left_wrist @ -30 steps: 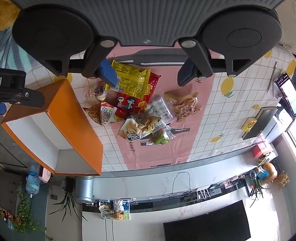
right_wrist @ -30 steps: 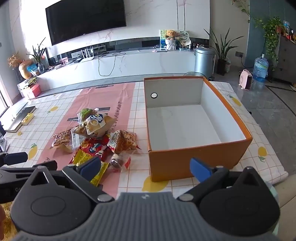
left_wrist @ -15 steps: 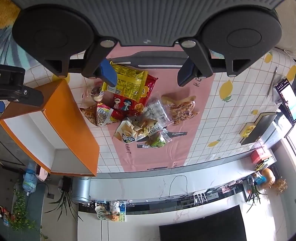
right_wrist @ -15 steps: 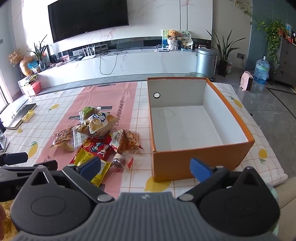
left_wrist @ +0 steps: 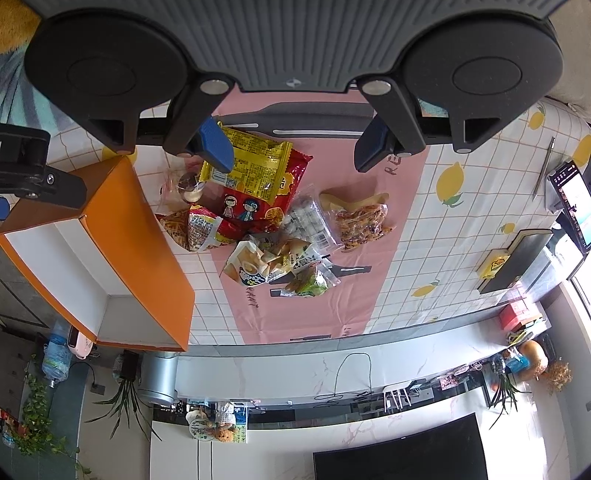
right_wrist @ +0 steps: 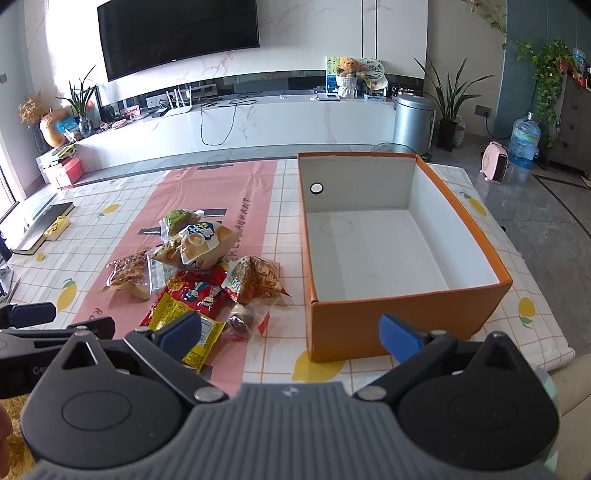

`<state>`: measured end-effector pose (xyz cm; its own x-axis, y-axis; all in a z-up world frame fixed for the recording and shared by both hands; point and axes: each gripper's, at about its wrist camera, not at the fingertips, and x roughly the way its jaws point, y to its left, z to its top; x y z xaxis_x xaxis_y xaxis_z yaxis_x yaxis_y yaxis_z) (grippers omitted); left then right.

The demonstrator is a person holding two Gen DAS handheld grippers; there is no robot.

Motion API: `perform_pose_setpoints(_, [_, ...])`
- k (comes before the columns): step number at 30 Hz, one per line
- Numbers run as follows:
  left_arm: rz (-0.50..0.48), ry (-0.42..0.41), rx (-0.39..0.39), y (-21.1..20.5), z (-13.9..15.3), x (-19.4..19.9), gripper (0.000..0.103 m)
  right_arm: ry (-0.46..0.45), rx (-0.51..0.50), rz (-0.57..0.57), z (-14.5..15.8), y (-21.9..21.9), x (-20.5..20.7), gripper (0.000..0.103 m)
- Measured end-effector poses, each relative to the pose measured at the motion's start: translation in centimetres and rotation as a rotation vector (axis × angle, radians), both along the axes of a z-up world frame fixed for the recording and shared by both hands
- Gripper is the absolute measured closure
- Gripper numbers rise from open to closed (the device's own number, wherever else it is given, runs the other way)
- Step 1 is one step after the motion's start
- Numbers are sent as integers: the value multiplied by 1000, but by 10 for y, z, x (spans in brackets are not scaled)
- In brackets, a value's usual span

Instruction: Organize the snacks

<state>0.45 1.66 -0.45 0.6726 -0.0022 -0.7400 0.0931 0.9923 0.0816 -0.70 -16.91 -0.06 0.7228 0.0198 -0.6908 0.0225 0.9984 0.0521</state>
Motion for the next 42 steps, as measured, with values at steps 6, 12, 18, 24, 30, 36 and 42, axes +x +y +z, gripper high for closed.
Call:
perform_pose_setpoints(6, [-1, 0, -3, 0, 0, 0, 16, 6, 0, -6, -1, 0, 1, 4])
perform_pose_setpoints(12, [-5, -1, -10, -1, -1, 0, 16, 9, -5, -5, -1, 1, 2, 4])
perform_pose_setpoints(18, [-6, 2, -12, -1, -1, 2, 16, 14, -7, -9, -1, 1, 5, 4])
perform_pose_setpoints(24, [-5, 1, -14, -1, 0, 3, 16, 12, -9, -9, -1, 2, 5, 4])
perform_pose_setpoints(30, [-8, 1, -15, -1, 0, 4, 16, 12, -8, -10, 1, 2, 5, 4])
perform_pose_setpoints(36, [-6, 2, -17, -1, 1, 4, 16, 17, -11, -9, 1, 3, 5, 4])
perform_pose_setpoints(42, [-7, 2, -19, -2, 1, 5, 16, 18, -15, -5, 2, 4, 6, 4])
